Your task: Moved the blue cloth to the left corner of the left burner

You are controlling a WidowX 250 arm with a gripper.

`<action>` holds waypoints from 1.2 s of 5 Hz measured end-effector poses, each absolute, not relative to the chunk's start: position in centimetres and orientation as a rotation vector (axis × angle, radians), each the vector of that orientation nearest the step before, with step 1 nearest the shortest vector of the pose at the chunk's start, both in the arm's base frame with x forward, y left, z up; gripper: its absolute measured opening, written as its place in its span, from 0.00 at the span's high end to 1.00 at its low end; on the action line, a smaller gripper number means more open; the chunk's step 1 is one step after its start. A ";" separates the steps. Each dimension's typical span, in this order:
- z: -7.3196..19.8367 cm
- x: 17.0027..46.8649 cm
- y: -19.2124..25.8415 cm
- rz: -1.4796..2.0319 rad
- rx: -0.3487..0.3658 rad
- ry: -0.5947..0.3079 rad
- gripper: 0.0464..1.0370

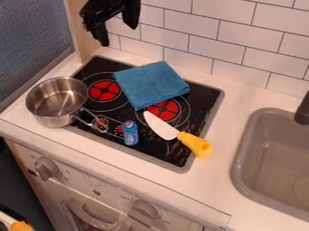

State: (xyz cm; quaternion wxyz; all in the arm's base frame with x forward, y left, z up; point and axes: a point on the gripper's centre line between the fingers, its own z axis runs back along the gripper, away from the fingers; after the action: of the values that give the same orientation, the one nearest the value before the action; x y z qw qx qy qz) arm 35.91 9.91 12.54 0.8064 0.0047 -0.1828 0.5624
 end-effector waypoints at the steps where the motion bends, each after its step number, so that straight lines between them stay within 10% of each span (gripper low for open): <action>1: 11.2 35.9 9.7 1.207 0.017 -0.352 0.04; 6: 1.3 38.4 5.3 1.194 0.046 -0.146 0.04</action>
State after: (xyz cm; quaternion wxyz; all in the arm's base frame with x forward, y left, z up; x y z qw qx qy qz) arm 38.44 5.26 1.33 0.8242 0.0217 -0.0685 0.5617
